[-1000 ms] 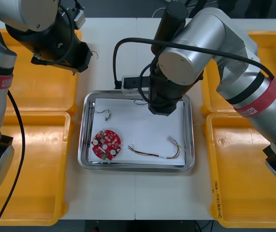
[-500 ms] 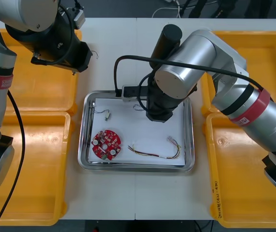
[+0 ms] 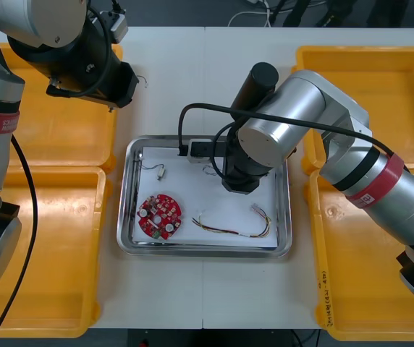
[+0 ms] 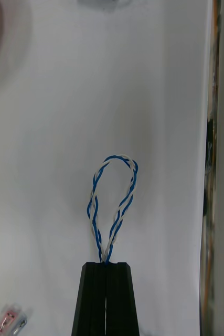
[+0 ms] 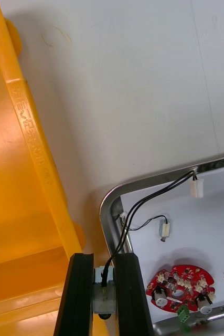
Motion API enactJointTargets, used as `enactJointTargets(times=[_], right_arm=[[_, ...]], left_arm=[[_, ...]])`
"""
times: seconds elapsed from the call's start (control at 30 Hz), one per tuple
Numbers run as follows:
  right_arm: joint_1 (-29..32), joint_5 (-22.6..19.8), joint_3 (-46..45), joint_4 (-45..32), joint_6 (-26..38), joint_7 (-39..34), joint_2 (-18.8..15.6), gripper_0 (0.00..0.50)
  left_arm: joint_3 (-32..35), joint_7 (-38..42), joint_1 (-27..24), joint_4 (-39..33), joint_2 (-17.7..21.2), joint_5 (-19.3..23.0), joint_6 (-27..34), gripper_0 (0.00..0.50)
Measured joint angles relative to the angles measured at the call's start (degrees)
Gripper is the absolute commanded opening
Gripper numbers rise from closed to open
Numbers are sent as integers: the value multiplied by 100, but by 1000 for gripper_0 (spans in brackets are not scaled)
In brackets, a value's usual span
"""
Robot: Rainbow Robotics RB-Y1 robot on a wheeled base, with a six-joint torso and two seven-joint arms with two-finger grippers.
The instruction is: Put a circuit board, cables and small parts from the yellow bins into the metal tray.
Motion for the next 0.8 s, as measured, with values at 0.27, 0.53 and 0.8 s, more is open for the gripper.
enactJointTargets(times=[0.27,0.53,0.8], right_arm=[[44,51,0,0,-84,15,0,415],[51,68,0,0,-85,15,0,500],[51,85,-1,0,-68,15,0,500]], left_arm=[[0,0,5,-12,0,0,0,0],[0,0,36,-49,0,0,1,0],[0,0,44,-57,0,0,1,0]])
